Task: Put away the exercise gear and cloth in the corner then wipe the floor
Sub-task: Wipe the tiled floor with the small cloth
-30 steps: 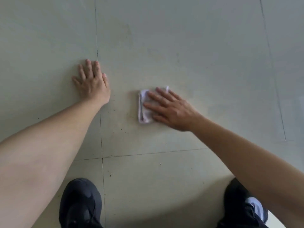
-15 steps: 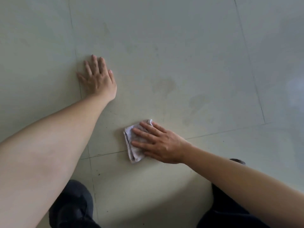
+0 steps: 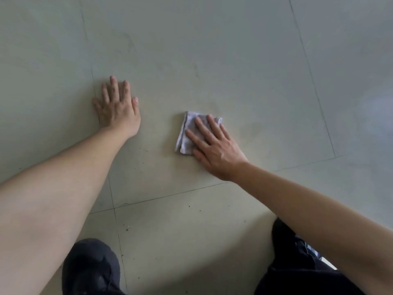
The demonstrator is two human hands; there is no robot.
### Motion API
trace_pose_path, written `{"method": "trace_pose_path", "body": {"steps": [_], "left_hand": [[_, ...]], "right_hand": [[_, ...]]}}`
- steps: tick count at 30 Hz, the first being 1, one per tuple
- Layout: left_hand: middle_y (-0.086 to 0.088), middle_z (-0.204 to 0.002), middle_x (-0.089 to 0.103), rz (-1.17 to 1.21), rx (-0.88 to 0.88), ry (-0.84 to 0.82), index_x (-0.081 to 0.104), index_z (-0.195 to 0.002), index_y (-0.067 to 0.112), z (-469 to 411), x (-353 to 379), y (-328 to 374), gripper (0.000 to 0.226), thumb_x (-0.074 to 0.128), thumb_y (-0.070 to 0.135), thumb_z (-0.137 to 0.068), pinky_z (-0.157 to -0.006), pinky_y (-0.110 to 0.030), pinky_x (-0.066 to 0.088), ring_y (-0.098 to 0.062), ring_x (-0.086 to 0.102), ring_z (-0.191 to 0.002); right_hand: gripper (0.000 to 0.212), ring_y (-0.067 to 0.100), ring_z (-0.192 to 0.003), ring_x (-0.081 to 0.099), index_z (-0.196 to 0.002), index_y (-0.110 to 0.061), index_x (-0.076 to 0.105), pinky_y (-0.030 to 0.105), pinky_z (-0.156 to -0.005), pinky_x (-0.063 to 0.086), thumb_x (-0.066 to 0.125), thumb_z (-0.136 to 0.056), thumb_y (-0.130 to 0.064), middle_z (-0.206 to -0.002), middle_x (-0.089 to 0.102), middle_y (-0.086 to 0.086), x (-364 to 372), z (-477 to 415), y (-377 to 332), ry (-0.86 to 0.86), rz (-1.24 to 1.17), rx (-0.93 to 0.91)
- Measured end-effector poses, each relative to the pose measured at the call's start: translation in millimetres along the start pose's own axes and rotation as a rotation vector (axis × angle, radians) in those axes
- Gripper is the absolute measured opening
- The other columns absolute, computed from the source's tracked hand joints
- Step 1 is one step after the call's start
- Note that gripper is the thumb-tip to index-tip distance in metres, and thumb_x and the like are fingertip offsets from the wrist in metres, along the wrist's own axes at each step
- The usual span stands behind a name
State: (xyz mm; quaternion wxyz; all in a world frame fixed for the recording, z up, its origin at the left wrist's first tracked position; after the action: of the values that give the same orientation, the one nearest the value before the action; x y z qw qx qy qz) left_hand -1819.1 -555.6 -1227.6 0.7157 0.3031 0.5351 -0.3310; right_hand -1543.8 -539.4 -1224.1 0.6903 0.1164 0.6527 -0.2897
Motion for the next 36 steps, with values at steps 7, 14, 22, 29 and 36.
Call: {"method": "trace_pose_path", "body": {"steps": [7, 14, 22, 29, 36], "left_hand": [[-0.008, -0.166, -0.003, 0.006, -0.038, 0.007, 0.016, -0.158, 0.017, -12.4, -12.0, -12.7, 0.059, 0.03, 0.038, -0.105, -0.118, -0.059, 0.006, -0.032, 0.003, -0.152], [-0.01, -0.166, -0.008, -0.01, -0.043, 0.05, 0.015, -0.158, 0.015, -26.5, -20.7, -35.6, 0.061, 0.032, 0.038, -0.104, -0.119, -0.057, 0.009, -0.031, 0.0, -0.152], [-0.01, -0.166, -0.001, 0.005, -0.084, 0.113, 0.011, -0.157, 0.008, -89.8, -36.2, -42.1, 0.06, 0.026, 0.034, -0.105, -0.12, -0.055, 0.005, -0.028, -0.001, -0.153], [-0.01, -0.165, 0.015, 0.068, -0.062, 0.223, 0.023, -0.155, 0.011, -126.7, -19.8, -37.5, 0.064, 0.02, 0.041, -0.099, -0.119, -0.055, 0.008, -0.025, 0.012, -0.152], [-0.007, -0.165, 0.012, 0.053, -0.067, 0.217, 0.018, -0.156, 0.008, -127.1, -16.3, -38.1, 0.066, 0.02, 0.04, -0.099, -0.12, -0.053, 0.007, -0.022, 0.009, -0.153]], "right_hand": [[0.047, 0.034, -0.147, 0.032, -0.145, -0.024, 0.052, 0.051, -0.119, 0.025, 0.046, -0.103, -0.044, -0.157, 0.038, 0.012, 6.9, -43.9, -12.1, -0.043, 0.034, -0.61], [0.056, 0.03, -0.154, 0.004, -0.156, -0.034, 0.026, 0.046, -0.124, 0.005, 0.029, -0.103, -0.052, -0.167, 0.012, 0.002, -45.7, -137.9, 134.6, 0.081, -0.101, 0.499], [0.052, 0.036, -0.153, 0.004, -0.156, -0.031, 0.028, 0.046, -0.123, -0.003, 0.031, -0.105, -0.043, -0.166, 0.014, 0.007, -27.2, -224.3, 14.5, 0.007, -0.103, 0.037], [0.052, 0.028, -0.154, 0.005, -0.156, -0.036, 0.027, 0.043, -0.124, 0.005, 0.031, -0.105, -0.047, -0.167, 0.014, 0.0, -63.4, -279.1, 146.1, 0.065, -0.08, 0.296], [0.055, 0.036, -0.153, -0.004, -0.158, -0.032, 0.018, 0.047, -0.122, -0.006, 0.025, -0.105, -0.043, -0.167, 0.005, 0.006, -46.7, -377.2, 64.7, 0.082, -0.102, 0.369]]}}
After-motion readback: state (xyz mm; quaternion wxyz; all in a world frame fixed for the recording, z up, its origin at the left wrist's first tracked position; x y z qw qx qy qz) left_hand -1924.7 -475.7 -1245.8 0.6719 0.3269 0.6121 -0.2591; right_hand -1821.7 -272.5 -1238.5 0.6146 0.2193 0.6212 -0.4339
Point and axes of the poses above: each hand's wrist, its own z-axis away from the middle knuckle, its own x-axis out of the palm, y = z × x, the point moved 5 cm from there along -z, towards the middle knuckle
